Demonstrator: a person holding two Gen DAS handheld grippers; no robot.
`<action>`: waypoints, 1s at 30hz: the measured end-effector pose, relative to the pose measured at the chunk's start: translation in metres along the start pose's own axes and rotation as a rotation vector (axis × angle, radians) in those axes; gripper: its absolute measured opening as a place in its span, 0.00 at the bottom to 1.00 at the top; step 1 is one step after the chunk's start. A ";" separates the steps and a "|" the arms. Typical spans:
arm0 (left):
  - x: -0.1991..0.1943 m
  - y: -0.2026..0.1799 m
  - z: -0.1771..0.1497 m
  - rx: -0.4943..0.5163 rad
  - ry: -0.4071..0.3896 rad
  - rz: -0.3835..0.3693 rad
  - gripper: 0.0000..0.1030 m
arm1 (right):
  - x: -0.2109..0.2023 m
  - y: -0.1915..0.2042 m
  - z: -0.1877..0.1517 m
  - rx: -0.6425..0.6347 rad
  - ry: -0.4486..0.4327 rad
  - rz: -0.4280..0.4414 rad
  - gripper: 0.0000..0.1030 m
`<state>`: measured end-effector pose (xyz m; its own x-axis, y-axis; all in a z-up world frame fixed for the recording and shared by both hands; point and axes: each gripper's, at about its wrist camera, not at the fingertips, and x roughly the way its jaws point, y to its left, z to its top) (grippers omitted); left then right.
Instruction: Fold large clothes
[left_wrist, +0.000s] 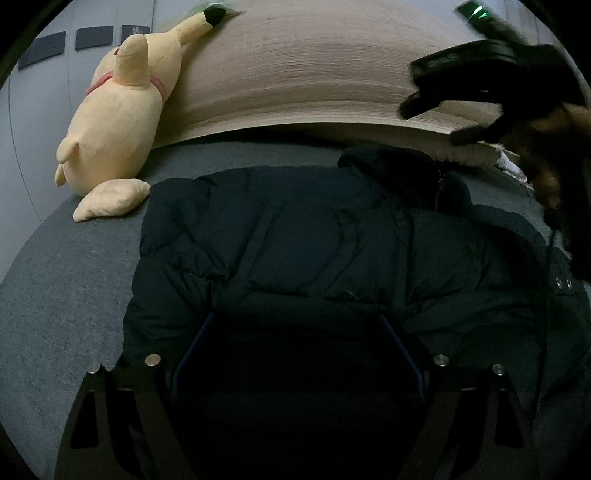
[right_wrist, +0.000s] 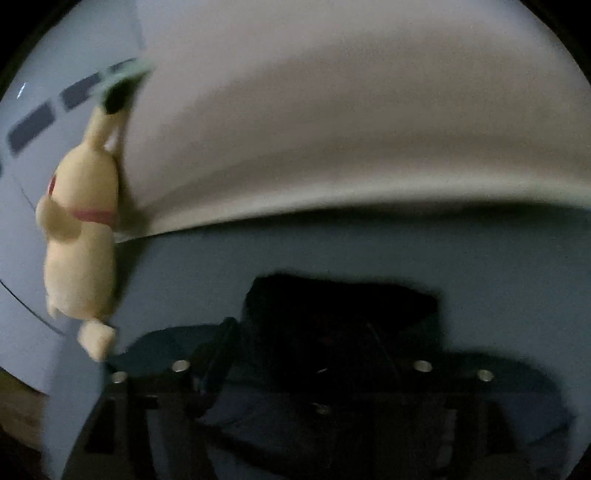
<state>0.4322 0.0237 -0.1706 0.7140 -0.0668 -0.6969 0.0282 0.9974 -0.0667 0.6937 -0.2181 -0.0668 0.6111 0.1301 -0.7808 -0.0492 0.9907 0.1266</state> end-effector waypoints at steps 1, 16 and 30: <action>0.000 0.000 0.000 -0.001 0.000 0.000 0.85 | -0.008 0.005 -0.007 -0.054 -0.018 -0.038 0.72; -0.001 0.000 0.000 0.001 0.001 0.001 0.86 | 0.066 -0.020 -0.025 -0.017 0.235 -0.026 0.37; -0.002 -0.002 -0.001 0.005 0.012 -0.002 0.88 | -0.136 -0.096 -0.148 0.128 0.046 -0.002 0.84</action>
<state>0.4302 0.0216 -0.1701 0.7055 -0.0693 -0.7053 0.0335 0.9974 -0.0645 0.4989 -0.3253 -0.0634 0.5738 0.1323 -0.8082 0.0554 0.9783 0.1994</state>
